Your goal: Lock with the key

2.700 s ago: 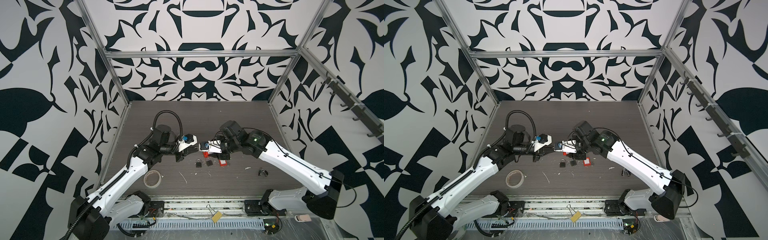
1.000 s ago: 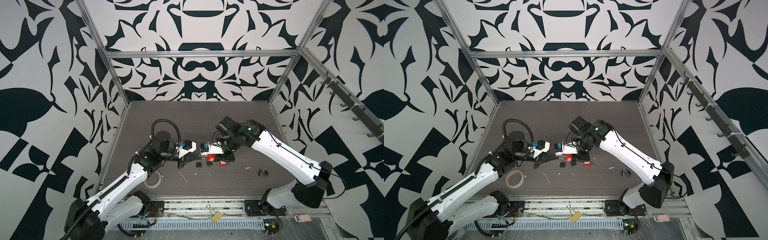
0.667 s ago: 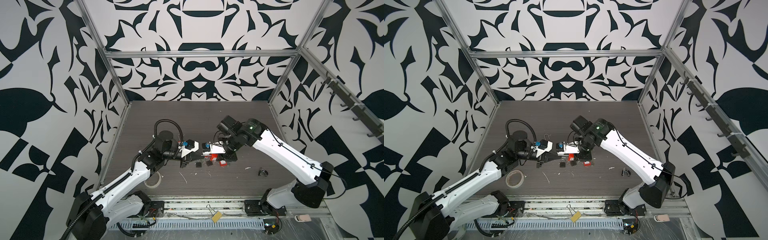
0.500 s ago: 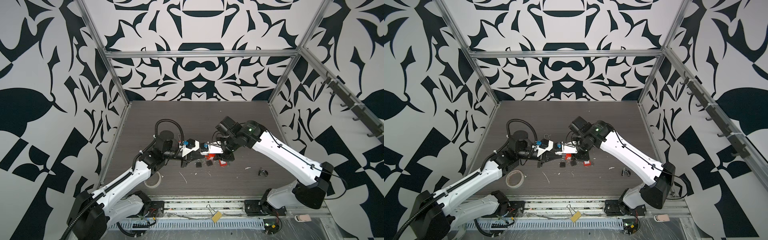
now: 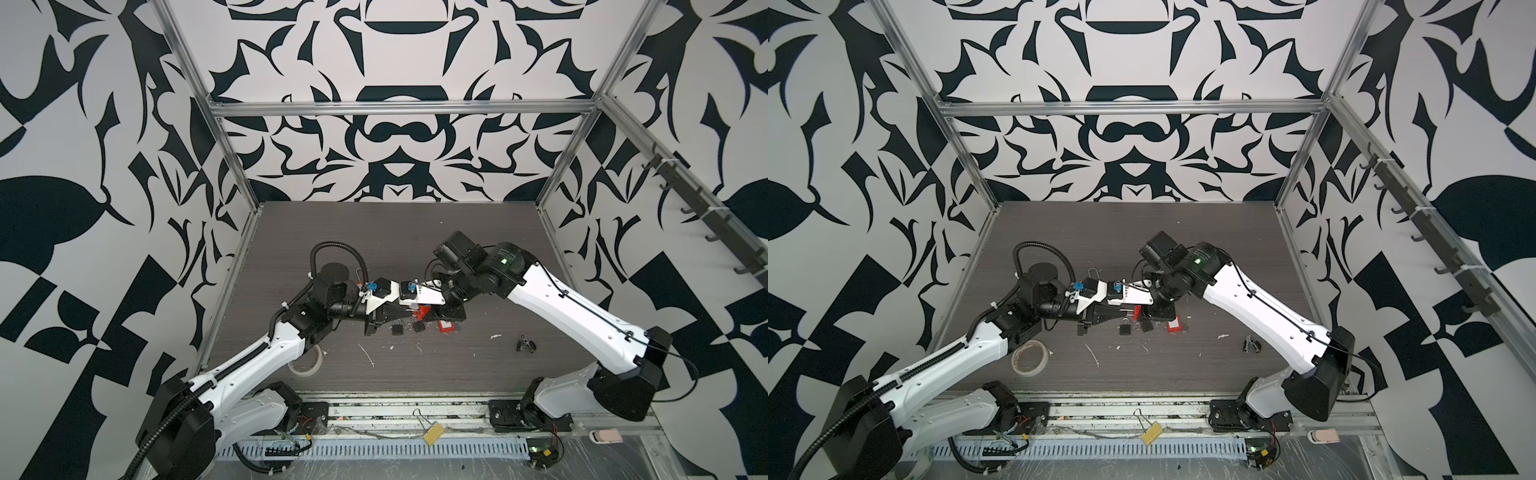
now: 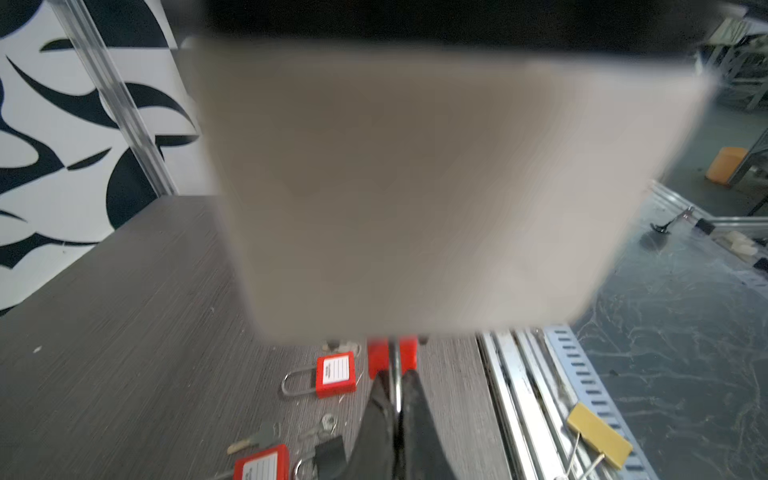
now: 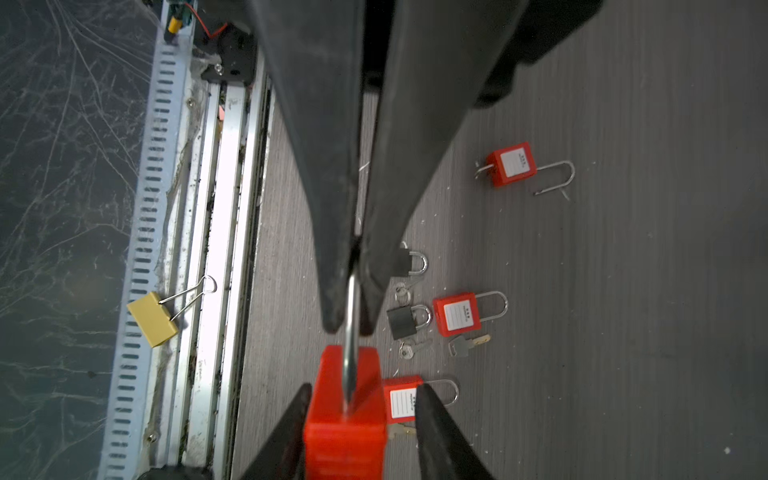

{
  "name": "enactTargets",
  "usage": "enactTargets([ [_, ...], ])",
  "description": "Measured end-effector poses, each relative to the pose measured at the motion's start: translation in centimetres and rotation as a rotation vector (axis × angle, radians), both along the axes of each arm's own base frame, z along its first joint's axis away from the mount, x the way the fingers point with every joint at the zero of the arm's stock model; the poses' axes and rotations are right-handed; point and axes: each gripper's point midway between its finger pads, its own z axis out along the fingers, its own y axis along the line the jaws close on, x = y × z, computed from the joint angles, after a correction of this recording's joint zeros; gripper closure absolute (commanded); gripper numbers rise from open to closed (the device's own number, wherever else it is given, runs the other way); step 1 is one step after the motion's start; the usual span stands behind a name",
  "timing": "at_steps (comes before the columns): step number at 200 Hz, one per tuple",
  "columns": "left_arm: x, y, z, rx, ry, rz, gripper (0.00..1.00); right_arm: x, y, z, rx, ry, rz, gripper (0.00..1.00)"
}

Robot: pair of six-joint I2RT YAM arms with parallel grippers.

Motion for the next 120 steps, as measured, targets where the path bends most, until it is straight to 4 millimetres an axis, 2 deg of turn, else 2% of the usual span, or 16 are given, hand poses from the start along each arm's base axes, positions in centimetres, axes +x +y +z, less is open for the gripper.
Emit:
enactTargets([
  [37, 1.3, 1.0, 0.6, -0.025, 0.005, 0.026, 1.0, -0.6, -0.9, 2.2, 0.045, -0.038, -0.035, 0.39],
  [57, 1.2, 1.2, 0.9, -0.035, 0.008, 0.016, 1.0, -0.9, -2.6, 4.2, 0.053, -0.08, -0.079, 0.39],
  [78, 0.8, 1.2, 1.0, -0.041, 0.015, -0.006, 1.0, -1.2, -4.6, 5.5, 0.02, -0.11, -0.121, 0.41],
  [100, 0.4, 1.3, 1.2, -0.047, 0.022, -0.026, 1.0, -1.1, -5.8, 5.1, -0.031, -0.098, -0.149, 0.45],
  [120, 0.1, 1.4, 1.5, -0.052, 0.029, -0.038, 1.0, -0.6, -5.9, 4.0, -0.071, -0.074, -0.163, 0.48],
])
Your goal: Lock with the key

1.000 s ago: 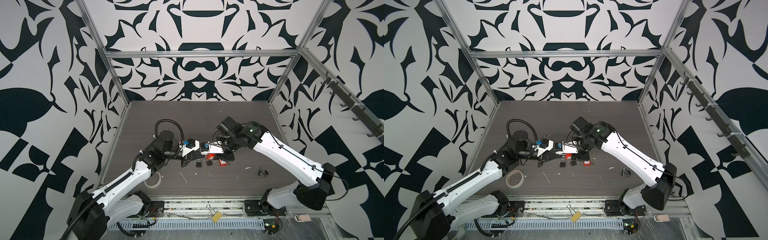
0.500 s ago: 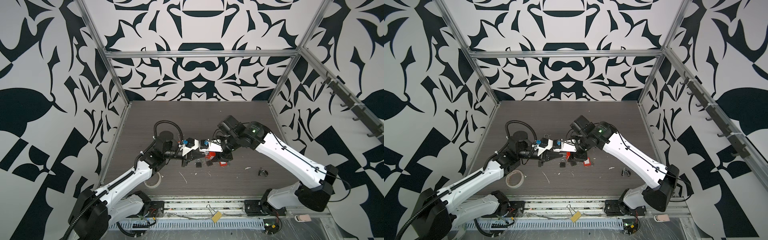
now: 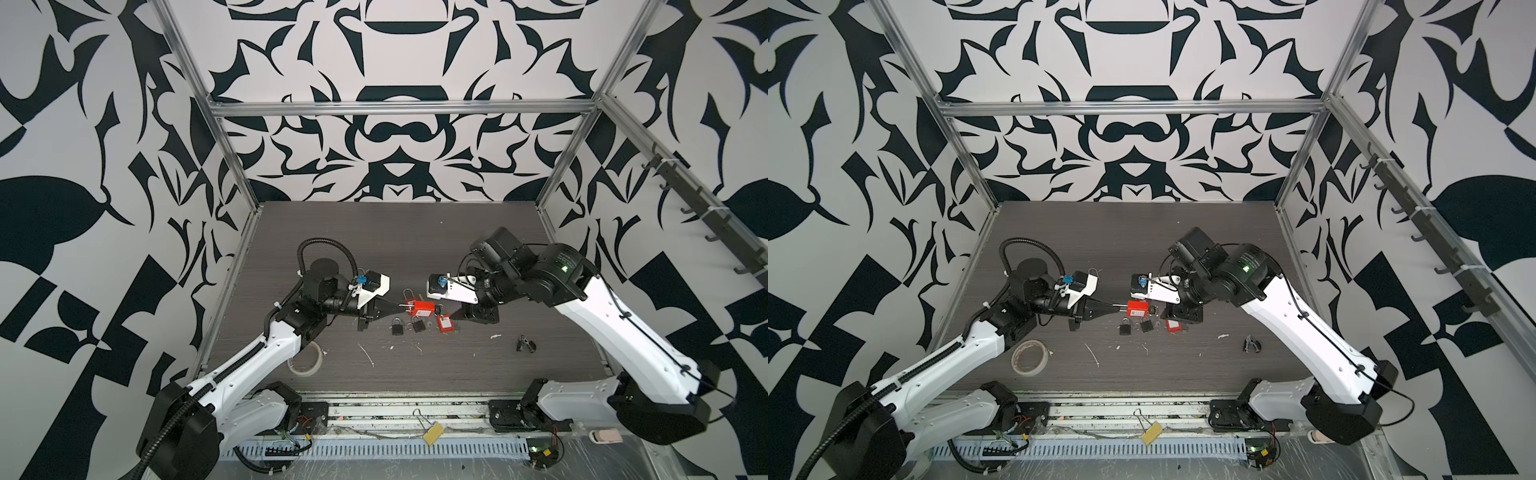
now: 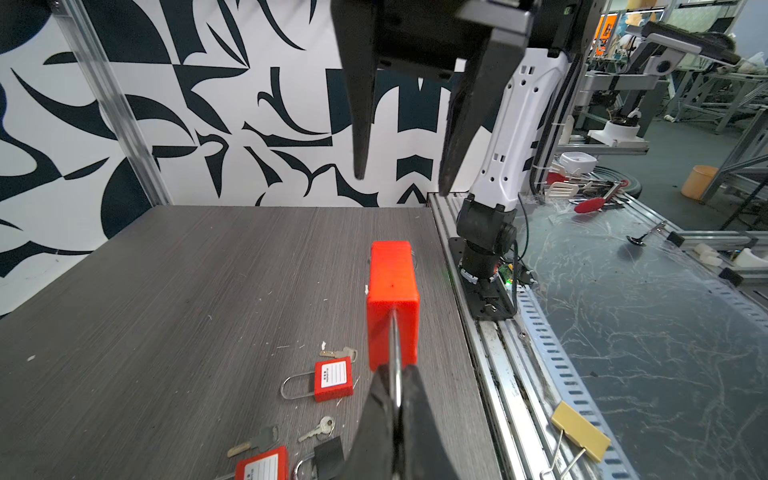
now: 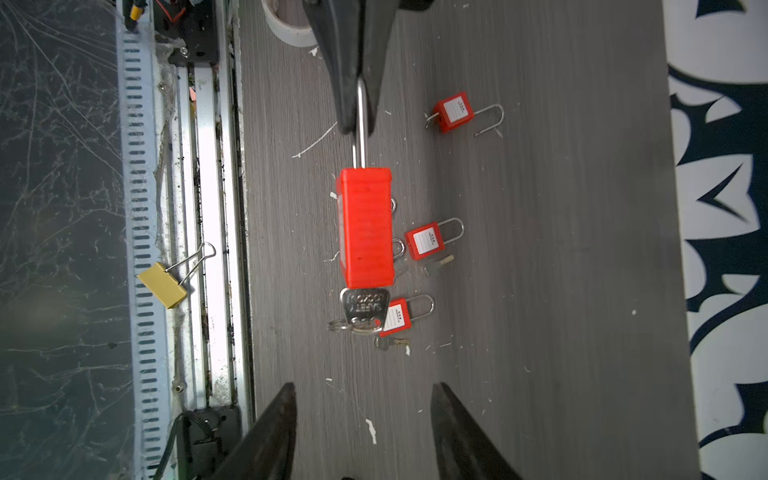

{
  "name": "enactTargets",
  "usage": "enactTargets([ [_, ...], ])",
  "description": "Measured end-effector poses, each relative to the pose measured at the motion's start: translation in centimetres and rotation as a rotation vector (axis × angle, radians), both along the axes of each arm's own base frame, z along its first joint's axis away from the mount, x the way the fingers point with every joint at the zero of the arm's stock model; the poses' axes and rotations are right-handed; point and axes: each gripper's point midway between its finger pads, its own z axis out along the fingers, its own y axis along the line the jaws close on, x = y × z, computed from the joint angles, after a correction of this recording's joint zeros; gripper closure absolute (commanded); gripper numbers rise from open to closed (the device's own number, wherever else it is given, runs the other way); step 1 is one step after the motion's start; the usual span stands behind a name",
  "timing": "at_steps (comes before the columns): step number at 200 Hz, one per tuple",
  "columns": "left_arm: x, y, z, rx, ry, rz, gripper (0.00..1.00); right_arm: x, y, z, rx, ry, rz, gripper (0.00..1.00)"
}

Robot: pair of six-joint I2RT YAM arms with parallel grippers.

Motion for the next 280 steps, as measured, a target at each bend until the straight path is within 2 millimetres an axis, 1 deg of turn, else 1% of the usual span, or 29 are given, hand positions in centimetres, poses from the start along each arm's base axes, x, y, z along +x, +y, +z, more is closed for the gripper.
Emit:
enactTargets([
  [26, -0.2, 0.1, 0.2, -0.004, 0.004, -0.007, 1.0, 0.7, 0.7, -1.8, -0.028, 0.039, -0.002, 0.5],
  [47, -0.3, 0.1, 0.3, -0.006, 0.009, -0.008, 1.0, 1.0, 1.6, -2.8, -0.029, 0.073, 0.005, 0.53],
  [85, 0.0, 0.0, 0.8, -0.02, 0.011, 0.006, 1.0, 1.5, 2.4, -4.1, -0.022, 0.102, -0.001, 0.69],
  [102, 0.0, -0.1, 1.2, -0.033, 0.002, 0.007, 1.0, 1.9, 2.5, -4.8, -0.016, 0.077, -0.009, 0.67],
  [109, 0.0, -0.1, 1.3, -0.037, -0.002, 0.007, 1.0, 2.1, 2.4, -5.1, -0.018, 0.06, -0.014, 0.64],
  [116, 0.0, -0.1, 1.4, -0.039, -0.003, 0.007, 1.0, 2.3, 2.2, -5.3, -0.019, 0.039, -0.018, 0.58],
  [128, 0.1, -0.1, 1.4, -0.042, -0.005, 0.007, 1.0, 2.5, 1.8, -5.3, -0.017, 0.003, -0.026, 0.51],
  [138, 0.1, -0.1, 1.4, -0.042, -0.004, 0.008, 1.0, 2.4, 1.3, -4.8, -0.014, -0.027, -0.022, 0.48],
  [154, 0.1, -0.1, 1.4, -0.042, -0.005, 0.008, 1.0, 1.9, 0.6, -3.6, 0.005, -0.064, -0.015, 0.48],
  [178, 0.0, -0.1, 1.4, -0.04, -0.002, 0.008, 1.0, 0.4, -0.8, -2.1, 0.012, -0.079, -0.006, 0.49],
  [197, 0.0, -0.1, 1.3, -0.037, 0.0, 0.007, 1.0, -0.2, -1.1, -1.2, 0.025, -0.08, -0.002, 0.53],
  [224, -0.1, -0.1, 1.1, -0.031, 0.003, 0.001, 1.0, -0.2, -0.6, -0.5, 0.052, -0.072, 0.01, 0.61],
  [239, -0.3, -0.1, 1.0, -0.027, 0.004, -0.005, 1.0, 0.0, -0.1, -0.7, 0.052, -0.068, 0.022, 0.67],
  [266, -0.5, -0.2, 0.6, -0.012, 0.018, -0.012, 1.0, 0.6, 1.0, -1.5, 0.048, -0.041, 0.038, 0.7],
  [280, -0.6, -0.2, 0.4, -0.005, 0.022, -0.014, 1.0, 0.7, 1.5, -1.8, 0.053, -0.024, 0.047, 0.73],
])
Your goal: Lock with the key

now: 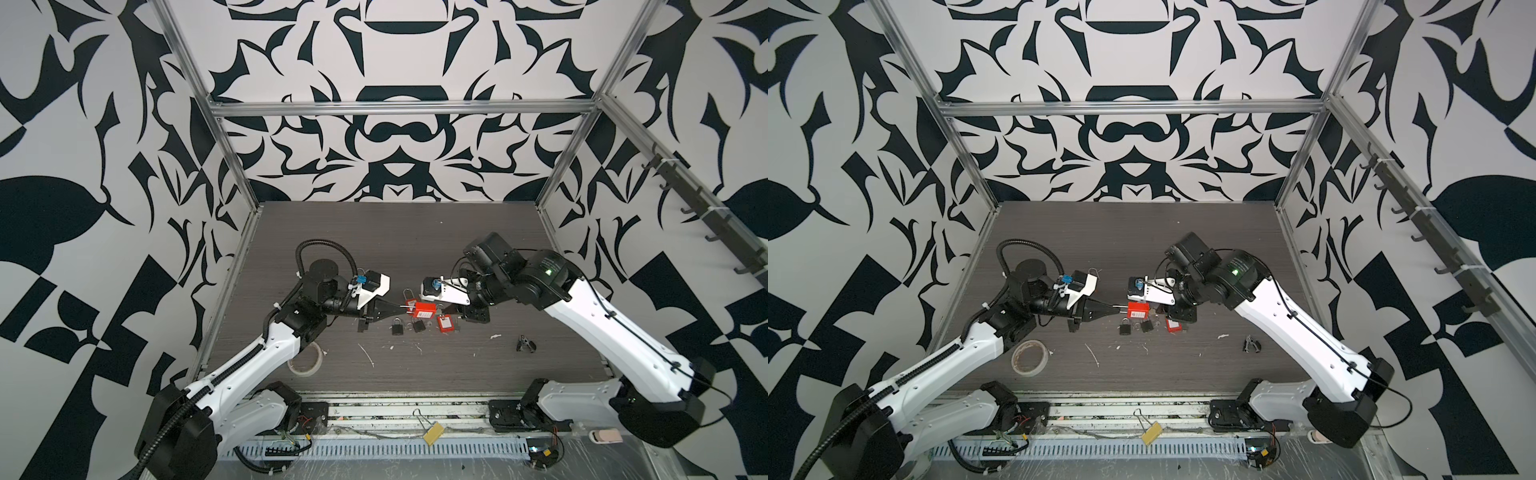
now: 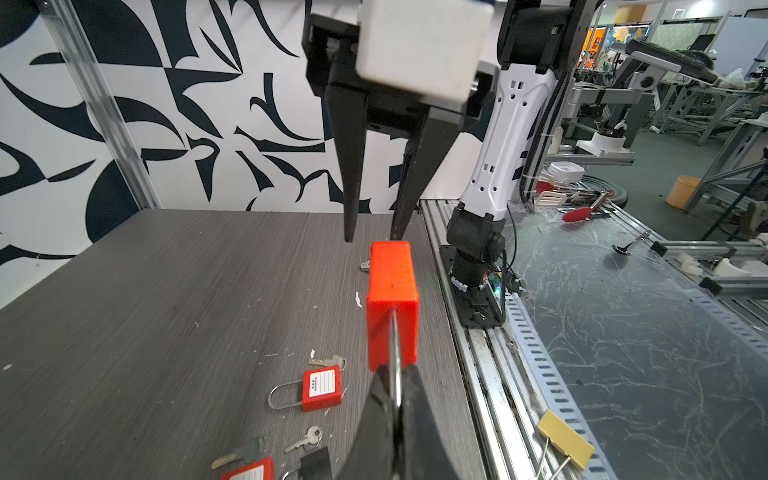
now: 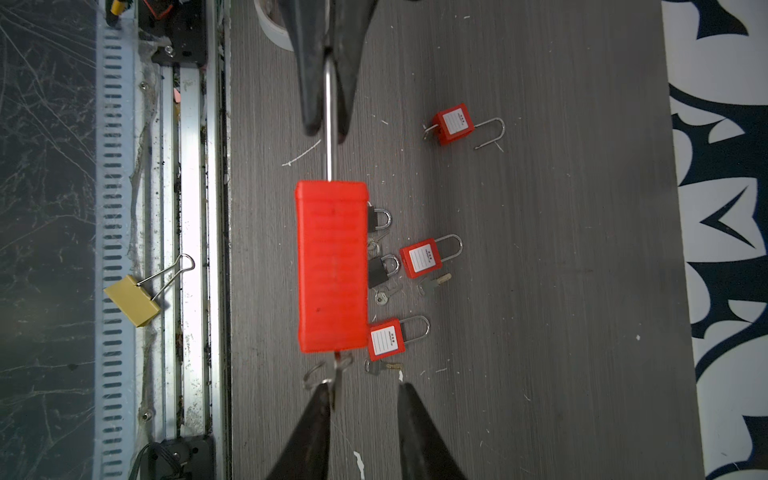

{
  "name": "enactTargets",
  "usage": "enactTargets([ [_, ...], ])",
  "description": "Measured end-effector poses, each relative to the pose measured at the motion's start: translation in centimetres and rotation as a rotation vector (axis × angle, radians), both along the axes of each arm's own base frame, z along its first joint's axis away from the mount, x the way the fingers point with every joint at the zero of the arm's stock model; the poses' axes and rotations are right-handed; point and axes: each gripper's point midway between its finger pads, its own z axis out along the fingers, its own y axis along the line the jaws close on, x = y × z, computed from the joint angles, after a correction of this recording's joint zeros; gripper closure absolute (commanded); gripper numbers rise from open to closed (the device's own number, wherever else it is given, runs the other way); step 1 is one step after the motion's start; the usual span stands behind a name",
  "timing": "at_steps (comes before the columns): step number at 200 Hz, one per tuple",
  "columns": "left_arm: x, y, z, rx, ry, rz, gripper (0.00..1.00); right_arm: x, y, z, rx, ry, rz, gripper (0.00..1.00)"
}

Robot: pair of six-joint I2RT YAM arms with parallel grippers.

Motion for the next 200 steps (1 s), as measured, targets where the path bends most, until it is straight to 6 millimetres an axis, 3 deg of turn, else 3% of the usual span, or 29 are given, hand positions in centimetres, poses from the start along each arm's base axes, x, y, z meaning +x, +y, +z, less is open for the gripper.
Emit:
enactTargets([
  [18, 0.0, 0.0, -0.2, 0.006, 0.002, 0.001, 1.0, -0.2, 0.3, 0.0, 0.01, 0.014, 0.009, 0.82],
  [57, 0.0, 0.0, -0.2, 0.013, -0.004, -0.002, 1.0, -0.6, 0.5, 0.0, 0.024, 0.03, 0.025, 0.86],
  [80, -0.1, 0.0, -0.3, 0.016, -0.005, -0.003, 1.0, -0.8, 0.5, -0.1, 0.028, 0.044, 0.025, 0.76],
  [120, -0.2, 0.1, -0.5, 0.023, 0.004, -0.007, 1.0, -1.0, 0.5, -0.4, 0.023, 0.057, 0.029, 0.75],
  [160, -0.2, 0.0, -0.4, 0.023, 0.004, -0.01, 1.0, -1.0, 0.5, -0.6, 0.021, 0.064, 0.031, 0.61],
  [200, -0.2, 0.0, 0.0, 0.019, -0.004, -0.011, 1.0, -1.1, 0.4, -1.1, 0.01, 0.071, 0.032, 0.57],
])
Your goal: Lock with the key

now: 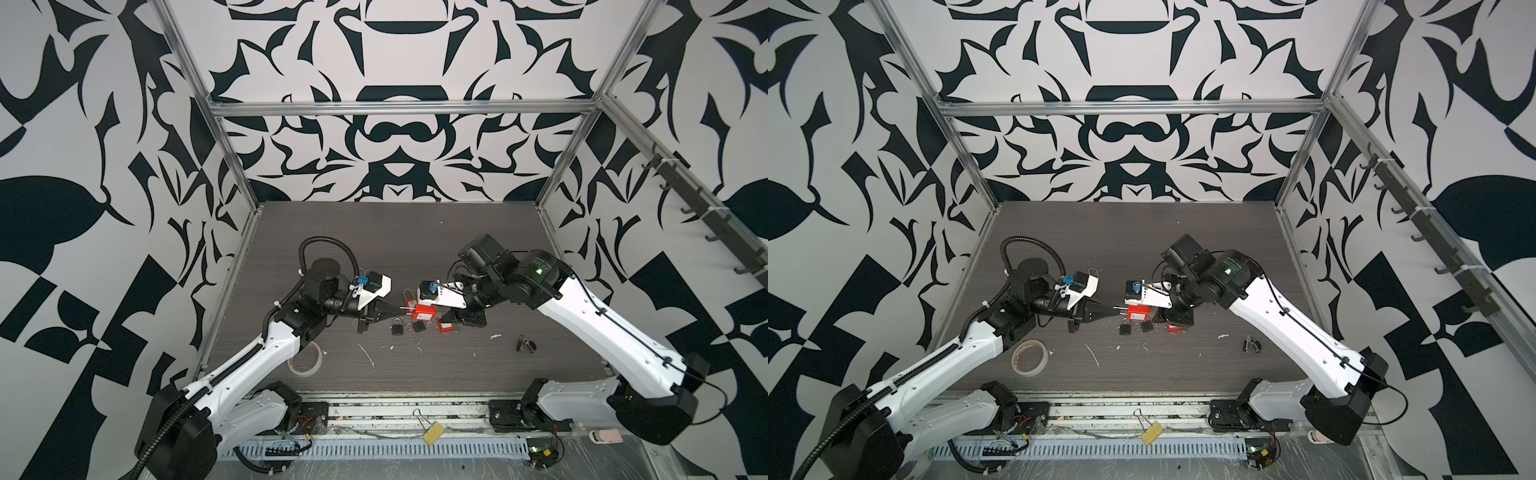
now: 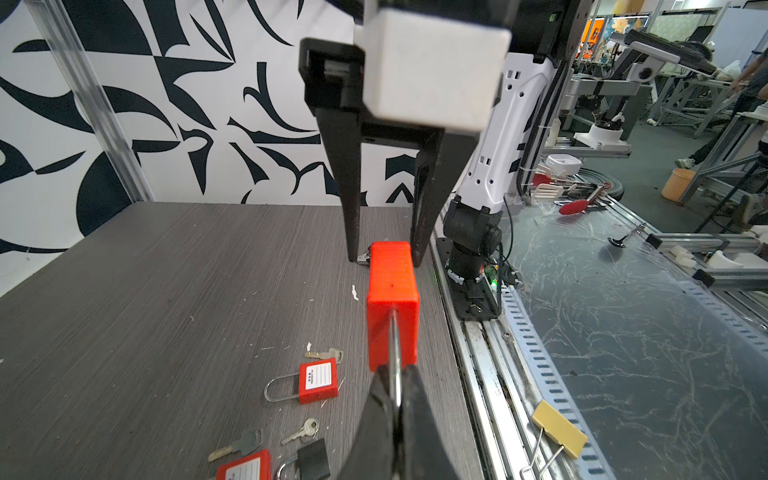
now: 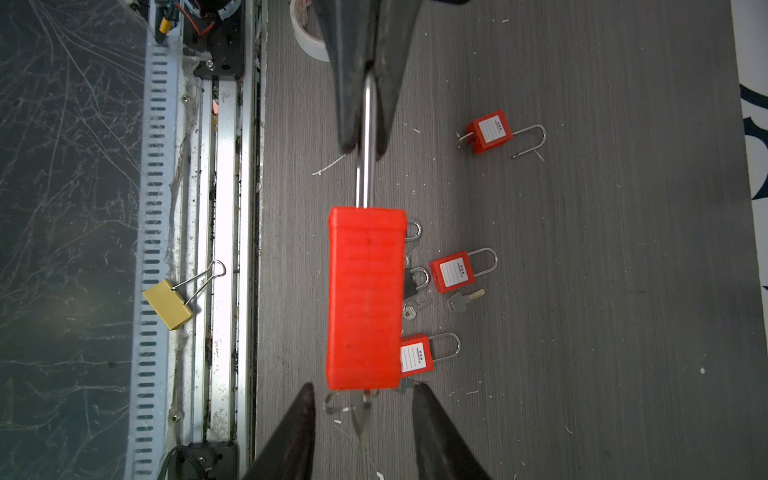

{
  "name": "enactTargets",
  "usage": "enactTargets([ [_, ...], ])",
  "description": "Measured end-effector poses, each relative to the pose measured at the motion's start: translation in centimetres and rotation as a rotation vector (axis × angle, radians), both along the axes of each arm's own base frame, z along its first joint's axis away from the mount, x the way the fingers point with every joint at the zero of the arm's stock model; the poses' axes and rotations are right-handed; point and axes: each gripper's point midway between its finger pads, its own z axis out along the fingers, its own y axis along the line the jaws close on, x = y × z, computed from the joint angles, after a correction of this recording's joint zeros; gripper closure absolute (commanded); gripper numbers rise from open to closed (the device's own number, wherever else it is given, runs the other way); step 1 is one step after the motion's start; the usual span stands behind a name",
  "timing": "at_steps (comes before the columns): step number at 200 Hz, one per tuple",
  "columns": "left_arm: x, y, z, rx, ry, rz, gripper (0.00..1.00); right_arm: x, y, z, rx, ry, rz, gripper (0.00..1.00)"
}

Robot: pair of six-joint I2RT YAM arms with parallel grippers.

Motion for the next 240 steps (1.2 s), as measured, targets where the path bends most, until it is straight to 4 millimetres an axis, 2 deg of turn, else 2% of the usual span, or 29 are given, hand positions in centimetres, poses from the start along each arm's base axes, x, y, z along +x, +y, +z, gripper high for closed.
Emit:
enactTargets([
  [13, 0.0, 0.0, 0.0, -0.001, -0.003, -0.001, 1.0, 0.0, -0.1, -0.2, -0.006, 0.002, -0.002, 0.58],
  [67, 0.0, -0.1, 0.0, 0.001, 0.0, -0.001, 1.0, 0.4, 0.2, -1.1, -0.009, -0.005, -0.009, 0.78],
  [116, 0.4, -0.2, -0.7, 0.021, 0.033, 0.016, 1.0, 0.9, 0.1, -2.3, -0.006, -0.115, -0.016, 0.78],
  [138, 0.4, -0.2, -0.7, 0.021, 0.034, 0.017, 1.0, 1.2, -0.1, -2.1, 0.001, -0.171, -0.018, 0.67],
  [165, 0.4, -0.2, -0.6, 0.021, 0.037, 0.013, 1.0, 1.5, -0.4, -1.5, 0.001, -0.214, -0.019, 0.6],
  [204, 0.2, -0.2, -0.8, 0.025, 0.031, 0.007, 1.0, 0.3, -1.1, -0.7, -0.009, -0.169, -0.015, 0.63],
  [240, 0.0, -0.2, -0.7, 0.03, 0.03, -0.005, 1.0, -0.2, -0.7, 0.3, 0.007, -0.125, -0.013, 0.67],
])
